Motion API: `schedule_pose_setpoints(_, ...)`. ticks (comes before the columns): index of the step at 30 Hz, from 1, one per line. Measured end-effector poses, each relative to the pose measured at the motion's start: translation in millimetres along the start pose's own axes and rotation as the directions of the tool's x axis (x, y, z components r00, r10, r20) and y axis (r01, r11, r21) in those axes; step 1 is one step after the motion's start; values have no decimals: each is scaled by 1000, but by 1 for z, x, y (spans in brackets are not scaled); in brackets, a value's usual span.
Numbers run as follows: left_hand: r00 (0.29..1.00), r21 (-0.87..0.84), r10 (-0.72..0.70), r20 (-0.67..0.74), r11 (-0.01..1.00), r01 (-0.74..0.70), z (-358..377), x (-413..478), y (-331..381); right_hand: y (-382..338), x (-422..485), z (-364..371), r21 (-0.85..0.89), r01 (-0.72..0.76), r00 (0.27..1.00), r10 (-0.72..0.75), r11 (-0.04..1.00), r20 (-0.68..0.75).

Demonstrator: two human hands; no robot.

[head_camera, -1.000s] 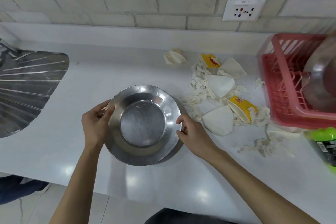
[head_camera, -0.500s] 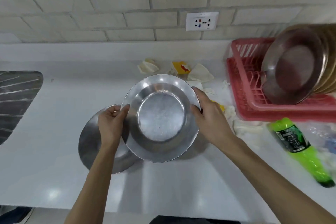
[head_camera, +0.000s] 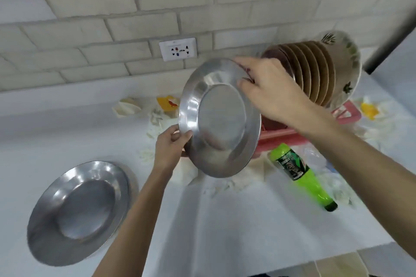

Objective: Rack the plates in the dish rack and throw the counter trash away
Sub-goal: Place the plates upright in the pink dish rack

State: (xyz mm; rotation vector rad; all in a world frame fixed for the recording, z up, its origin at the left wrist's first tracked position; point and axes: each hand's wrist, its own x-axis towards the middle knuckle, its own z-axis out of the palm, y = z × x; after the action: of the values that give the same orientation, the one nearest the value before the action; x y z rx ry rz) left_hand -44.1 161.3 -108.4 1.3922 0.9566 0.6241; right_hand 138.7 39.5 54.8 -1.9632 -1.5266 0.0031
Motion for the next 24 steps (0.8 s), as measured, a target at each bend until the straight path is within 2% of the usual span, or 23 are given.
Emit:
schedule_pose_setpoints(5, 993, -31, 102, 63, 994, -101, 64, 9, 16, 18, 22, -62, -179, -15, 1000, 12, 984, -21)
schedule_pose_setpoints(9, 962, 140, 254, 104, 954, -267, 90, 10, 11, 30, 36, -85, -355, -61, 994, 24, 933, -108)
schedule_pose_setpoints(13, 875, 454, 370, 313, 750, -480, 104, 14, -7, 32, 47, -93, -543, -92, 988, 10, 835, -153)
schedule_pose_setpoints(15, 857, 497, 351, 378, 704, -508, 107, 13, -13, 33, 51, -89, -586, -88, 989, 3, 805, -145)
schedule_pose_setpoints(20, 821, 514, 413, 395, 642, -569, 112, 9, -19, 47, 63, -73, -647, -29, 995, -41, 762, -94)
schedule_pose_setpoints(24, 809, 507, 411, 421, 633, -585, 116, 11, -20, 50, 68, -65, -674, 2, 1000, -21, 738, -20)
